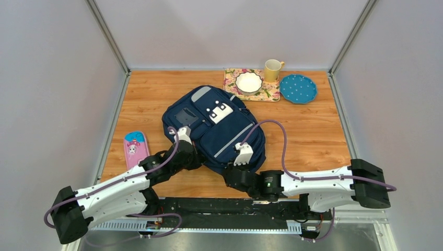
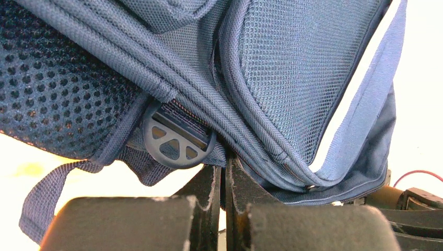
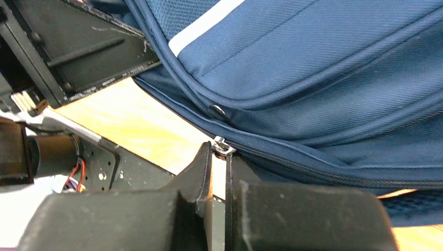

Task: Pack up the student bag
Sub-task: Zip the student bag at the center of the board.

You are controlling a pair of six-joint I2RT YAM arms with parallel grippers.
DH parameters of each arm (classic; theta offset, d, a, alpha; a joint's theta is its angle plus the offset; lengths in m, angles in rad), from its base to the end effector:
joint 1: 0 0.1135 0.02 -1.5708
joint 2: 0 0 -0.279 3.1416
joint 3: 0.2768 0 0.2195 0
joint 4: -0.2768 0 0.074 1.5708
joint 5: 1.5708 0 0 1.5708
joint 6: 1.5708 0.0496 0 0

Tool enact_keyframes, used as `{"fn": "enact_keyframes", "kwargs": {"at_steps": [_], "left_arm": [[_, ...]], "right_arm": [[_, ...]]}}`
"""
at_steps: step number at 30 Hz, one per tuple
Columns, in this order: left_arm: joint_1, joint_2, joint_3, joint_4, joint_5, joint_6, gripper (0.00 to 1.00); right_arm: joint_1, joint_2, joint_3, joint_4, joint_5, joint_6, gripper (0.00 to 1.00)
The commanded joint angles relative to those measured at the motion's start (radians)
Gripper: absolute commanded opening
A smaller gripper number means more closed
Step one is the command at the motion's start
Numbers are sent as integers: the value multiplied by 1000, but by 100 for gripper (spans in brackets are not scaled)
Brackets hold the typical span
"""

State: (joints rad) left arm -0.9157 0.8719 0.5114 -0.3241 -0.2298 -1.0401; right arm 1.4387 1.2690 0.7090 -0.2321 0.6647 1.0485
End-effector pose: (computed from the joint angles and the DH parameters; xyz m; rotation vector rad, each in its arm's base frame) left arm 0.1028 -0.1152 0.2314 -0.2750 2.3418 -0.7748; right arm 0.0603 0.2212 0.2381 -0.1215 2.2299 0.6138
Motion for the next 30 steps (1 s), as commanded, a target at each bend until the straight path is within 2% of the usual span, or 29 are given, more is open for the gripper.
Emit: {"fn": "enact_keyframes", "kwargs": {"at_steps": [1,5,9,10,12,14,16,18,20,25,26,28,30], "left_arm": [[-6,-65,30,-95,-46,58,0],[-2,-80,23,-105,-54,74,0],[-3,-82,1,-46,-8,75,0],[-2,-80,-5,-32,6,77,0],[-2,-73,-20,9,47,80,0],[-2,-70,-27,25,79,78,0],[-2,-60,-30,37,92,71,0],[-2,-60,-40,57,104,64,0],[-2,-62,-45,65,110,60,0],[-3,-65,-50,74,112,52,0],[-2,-65,-51,76,115,51,0],[-2,-63,-53,80,116,48,0],[-3,-63,-56,91,121,46,0]], "right_arm": [[-26,-68,-40,-111,9,-119,0],[-32,-83,-65,-86,-101,-258,0],[-43,-65,-80,-58,-143,-269,0],[-46,-62,-82,-58,-133,-251,2],[-49,-59,-83,-40,-126,-214,18],[-54,-56,-74,-38,-91,-187,25],[-69,-56,-71,-36,-71,-139,36],[-80,-59,-66,-35,-60,-99,36],[-92,-53,-65,-30,-47,-68,41],[-97,-20,-46,-39,-27,-48,38],[-97,-4,-45,-45,-25,-38,33],[-98,24,-19,-106,-11,-2,30],[-97,69,0,-162,12,18,20]]}}
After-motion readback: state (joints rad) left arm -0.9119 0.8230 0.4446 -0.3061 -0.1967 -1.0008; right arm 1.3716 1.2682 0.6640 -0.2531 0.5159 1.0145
